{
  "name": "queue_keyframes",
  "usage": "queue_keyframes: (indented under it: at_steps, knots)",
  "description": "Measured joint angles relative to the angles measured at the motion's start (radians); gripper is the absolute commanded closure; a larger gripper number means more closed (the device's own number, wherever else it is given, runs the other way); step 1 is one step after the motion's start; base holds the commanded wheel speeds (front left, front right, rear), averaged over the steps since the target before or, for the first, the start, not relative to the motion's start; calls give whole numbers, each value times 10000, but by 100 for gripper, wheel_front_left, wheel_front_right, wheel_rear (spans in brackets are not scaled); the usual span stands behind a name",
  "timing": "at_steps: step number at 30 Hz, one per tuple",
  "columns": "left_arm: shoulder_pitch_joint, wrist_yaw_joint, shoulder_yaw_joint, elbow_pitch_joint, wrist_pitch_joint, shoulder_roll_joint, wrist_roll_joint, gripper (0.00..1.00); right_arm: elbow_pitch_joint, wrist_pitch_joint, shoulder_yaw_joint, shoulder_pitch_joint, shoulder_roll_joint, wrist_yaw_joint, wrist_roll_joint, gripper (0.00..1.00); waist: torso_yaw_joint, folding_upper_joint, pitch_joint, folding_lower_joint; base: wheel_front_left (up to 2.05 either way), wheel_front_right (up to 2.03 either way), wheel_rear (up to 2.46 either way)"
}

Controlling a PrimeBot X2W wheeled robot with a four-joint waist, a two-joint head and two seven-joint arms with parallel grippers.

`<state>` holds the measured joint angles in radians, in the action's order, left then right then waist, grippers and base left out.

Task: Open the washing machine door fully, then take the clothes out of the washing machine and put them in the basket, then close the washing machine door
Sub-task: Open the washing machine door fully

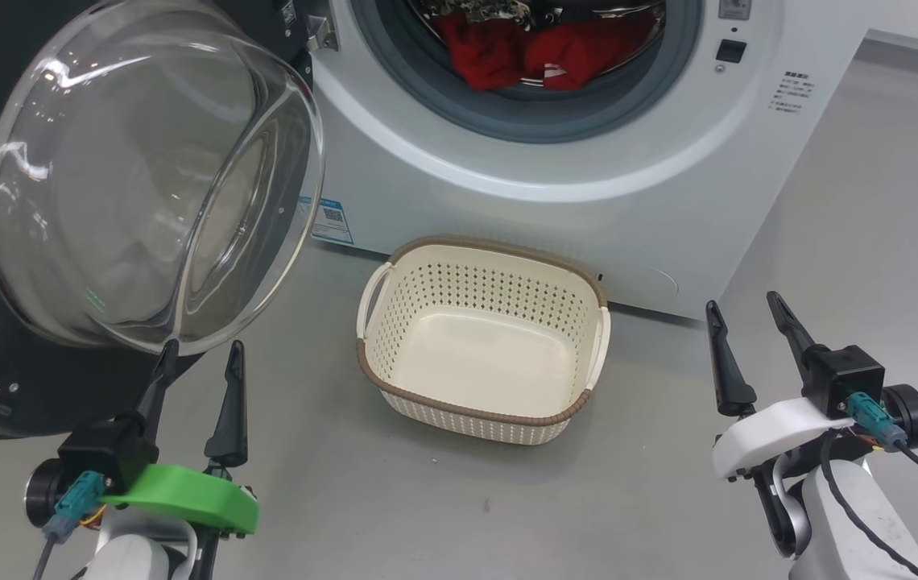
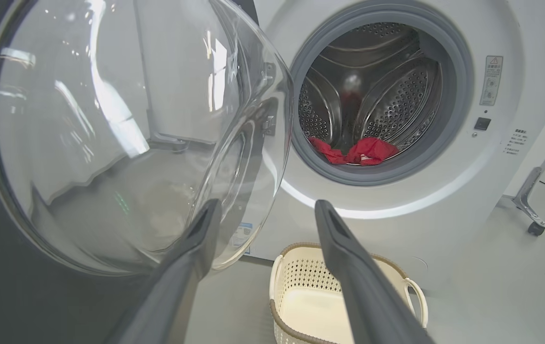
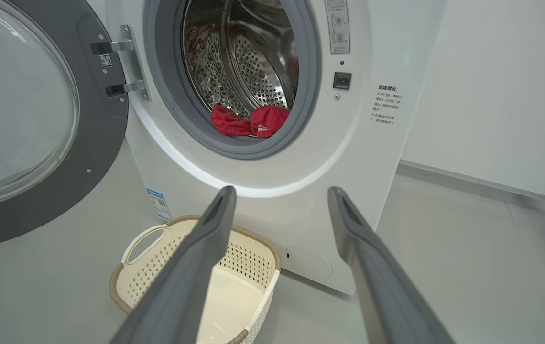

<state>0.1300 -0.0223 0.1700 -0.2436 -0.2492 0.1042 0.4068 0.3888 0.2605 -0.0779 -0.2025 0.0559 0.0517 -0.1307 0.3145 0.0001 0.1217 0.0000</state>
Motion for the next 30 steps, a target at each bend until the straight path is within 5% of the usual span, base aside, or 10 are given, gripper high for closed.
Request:
queue_keyframes:
  at_steps: [30]
  knots:
    - [-95, -19, 257, 119, 460, 65, -161, 0, -556, 0, -382, 458, -69, -213, -1014, 0, -2893, 0, -246, 0, 0, 0, 0]
